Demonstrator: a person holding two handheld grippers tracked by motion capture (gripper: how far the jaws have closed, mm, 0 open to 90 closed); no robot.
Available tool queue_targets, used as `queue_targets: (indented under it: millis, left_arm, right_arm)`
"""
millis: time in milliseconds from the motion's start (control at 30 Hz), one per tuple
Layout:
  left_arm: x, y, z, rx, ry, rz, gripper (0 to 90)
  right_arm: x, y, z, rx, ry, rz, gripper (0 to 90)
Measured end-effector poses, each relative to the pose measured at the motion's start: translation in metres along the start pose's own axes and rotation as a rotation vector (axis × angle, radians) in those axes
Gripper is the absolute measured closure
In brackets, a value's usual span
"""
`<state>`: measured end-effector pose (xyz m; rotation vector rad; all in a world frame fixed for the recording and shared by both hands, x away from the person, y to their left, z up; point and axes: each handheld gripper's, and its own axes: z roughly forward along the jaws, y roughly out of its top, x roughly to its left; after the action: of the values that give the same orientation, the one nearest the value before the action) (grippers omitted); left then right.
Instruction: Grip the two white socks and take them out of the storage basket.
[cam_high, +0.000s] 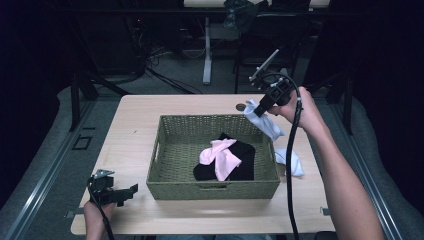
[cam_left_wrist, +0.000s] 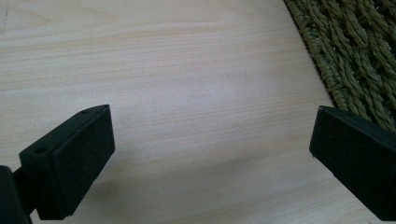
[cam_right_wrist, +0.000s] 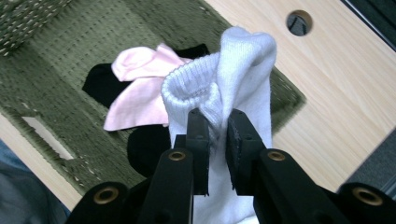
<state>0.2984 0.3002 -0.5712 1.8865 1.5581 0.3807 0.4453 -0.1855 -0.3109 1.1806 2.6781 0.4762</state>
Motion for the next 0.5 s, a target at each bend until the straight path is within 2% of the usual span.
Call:
queue_targets:
  millis: [133,233,333,433,467,500]
  left_arm:
    - [0.000,0.000,0.000,-0.005,0.004,-0.002,0.3]
    - [0.000,0.000,0.000,-0.005,0.004,0.000,0.3]
    - [0.000,0.000,0.000,-0.005,0.004,0.001,0.3]
    - [0.000,0.000,-0.001,-0.005,0.005,0.001,0.3]
    - [0.000,0.000,-0.001,-0.005,0.005,0.001,0.3]
    - [0.000,0.000,-0.001,-0.007,0.006,0.002,0.3]
  right_arm:
    - [-0.008,-0.009,-0.003,-0.010,-0.006,0.032,80.9]
    - [-0.020,-0.023,-0.004,-0.008,-0.022,0.070,80.9]
    - [-0.027,-0.030,-0.004,-0.009,-0.032,0.085,80.9]
    - [-0.040,-0.043,0.001,0.010,-0.042,0.120,80.9]
    - [-0.040,-0.043,0.001,0.010,-0.042,0.120,80.9]
    - [-0.048,-0.050,0.005,0.019,-0.043,0.142,80.9]
